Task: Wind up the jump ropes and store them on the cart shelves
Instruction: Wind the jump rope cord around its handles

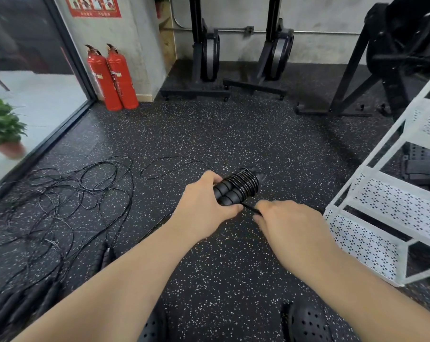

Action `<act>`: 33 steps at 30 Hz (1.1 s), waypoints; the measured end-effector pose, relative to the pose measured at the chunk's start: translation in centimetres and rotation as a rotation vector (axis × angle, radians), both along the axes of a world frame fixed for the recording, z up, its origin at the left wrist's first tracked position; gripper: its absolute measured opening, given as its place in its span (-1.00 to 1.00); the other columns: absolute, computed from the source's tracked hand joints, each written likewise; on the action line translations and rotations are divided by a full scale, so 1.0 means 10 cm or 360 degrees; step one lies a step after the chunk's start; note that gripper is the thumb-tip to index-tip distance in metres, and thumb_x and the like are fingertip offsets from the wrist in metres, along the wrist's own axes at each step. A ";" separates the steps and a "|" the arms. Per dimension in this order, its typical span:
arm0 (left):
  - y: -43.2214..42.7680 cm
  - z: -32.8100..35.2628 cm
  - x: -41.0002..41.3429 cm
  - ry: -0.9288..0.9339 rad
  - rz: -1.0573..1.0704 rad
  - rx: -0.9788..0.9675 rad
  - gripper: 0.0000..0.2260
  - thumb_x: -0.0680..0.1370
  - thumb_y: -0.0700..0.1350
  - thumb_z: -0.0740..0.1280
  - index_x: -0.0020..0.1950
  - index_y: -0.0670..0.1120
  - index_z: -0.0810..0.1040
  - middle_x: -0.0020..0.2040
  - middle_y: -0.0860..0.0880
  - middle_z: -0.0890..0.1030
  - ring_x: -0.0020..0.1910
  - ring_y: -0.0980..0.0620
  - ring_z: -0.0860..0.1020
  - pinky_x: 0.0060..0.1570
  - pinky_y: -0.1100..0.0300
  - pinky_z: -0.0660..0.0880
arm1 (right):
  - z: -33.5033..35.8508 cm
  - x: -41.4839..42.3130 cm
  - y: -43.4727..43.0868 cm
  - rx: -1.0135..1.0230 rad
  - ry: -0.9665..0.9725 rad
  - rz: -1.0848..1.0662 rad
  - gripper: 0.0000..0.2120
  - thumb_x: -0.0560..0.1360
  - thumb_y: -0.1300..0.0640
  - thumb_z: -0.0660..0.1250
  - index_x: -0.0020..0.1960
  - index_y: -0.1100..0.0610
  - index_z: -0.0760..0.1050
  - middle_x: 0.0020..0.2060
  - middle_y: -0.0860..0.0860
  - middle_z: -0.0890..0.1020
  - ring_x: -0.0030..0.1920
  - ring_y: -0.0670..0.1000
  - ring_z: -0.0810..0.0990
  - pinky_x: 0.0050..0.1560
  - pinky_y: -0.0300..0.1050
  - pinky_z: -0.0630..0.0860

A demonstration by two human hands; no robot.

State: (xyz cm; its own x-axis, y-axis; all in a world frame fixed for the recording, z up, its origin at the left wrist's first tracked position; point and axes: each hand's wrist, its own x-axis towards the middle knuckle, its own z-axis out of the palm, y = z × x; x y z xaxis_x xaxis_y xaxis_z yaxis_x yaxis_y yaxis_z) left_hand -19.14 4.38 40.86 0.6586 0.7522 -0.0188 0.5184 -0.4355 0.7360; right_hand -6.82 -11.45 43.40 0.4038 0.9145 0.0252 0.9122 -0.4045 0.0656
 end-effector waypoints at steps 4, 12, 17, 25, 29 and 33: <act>0.03 0.01 -0.02 0.0016 -0.0021 0.0025 -0.50 0.40 0.13 0.67 0.21 0.12 0.50 -0.01 0.17 0.62 -0.09 0.21 0.59 -0.19 0.29 0.50 | 0.10 0.00 0.02 0.0086 -0.0080 0.0031 -0.77 0.74 -0.16 0.12 0.09 -0.09 0.48 -0.12 -0.12 0.55 -0.19 0.00 0.55 -0.29 -0.06 0.35; 0.07 0.00 -0.03 0.0057 -0.0329 0.0277 -0.59 0.36 0.23 0.65 0.13 0.22 0.64 0.00 0.16 0.53 -0.08 0.23 0.52 -0.10 0.32 0.42 | 0.10 0.17 0.04 0.0515 0.0067 0.0378 -0.89 0.60 -0.10 0.43 -0.02 -0.09 0.60 -0.22 -0.13 0.61 -0.26 -0.01 0.60 -0.25 0.00 0.57; 0.03 0.05 -0.06 0.0065 -0.0695 0.0296 -0.43 0.34 0.25 0.66 0.32 0.24 0.63 0.12 0.18 0.47 0.08 0.22 0.51 0.12 0.27 0.46 | 0.20 0.26 0.00 0.0675 0.0947 0.0041 -0.87 0.49 -0.11 0.57 -0.13 -0.11 0.67 -0.36 -0.15 0.70 -0.33 -0.15 0.68 -0.22 -0.22 0.61; 0.02 0.16 -0.12 -0.0174 -0.0640 0.0002 -0.35 0.32 0.11 0.72 0.36 0.26 0.57 0.19 0.27 0.61 0.19 0.25 0.59 0.26 0.22 0.52 | 0.33 0.38 -0.02 0.0609 0.2103 -0.0241 -0.83 0.46 0.17 0.61 -0.03 0.20 0.69 -0.25 0.21 0.74 -0.28 0.09 0.71 -0.17 -0.09 0.66; 0.04 0.17 -0.11 -0.0479 -0.0508 -0.0426 -0.42 0.36 -0.12 0.73 0.28 0.16 0.57 0.16 0.10 0.69 0.13 0.05 0.69 0.22 -0.04 0.65 | 0.35 0.43 0.00 0.0790 0.2008 -0.0162 -0.86 0.52 0.14 0.57 -0.04 0.19 0.66 -0.25 0.16 0.74 -0.30 0.06 0.67 -0.21 -0.07 0.62; 0.03 0.21 -0.08 -0.0648 -0.0467 -0.0698 -0.45 0.43 -0.29 0.66 0.31 0.07 0.58 0.19 0.03 0.70 0.18 0.02 0.68 0.24 0.01 0.62 | 0.27 0.42 0.04 0.0967 0.1581 -0.0131 -0.83 0.51 -0.03 0.58 -0.10 0.01 0.64 -0.26 0.02 0.71 -0.31 0.00 0.58 -0.20 0.03 0.52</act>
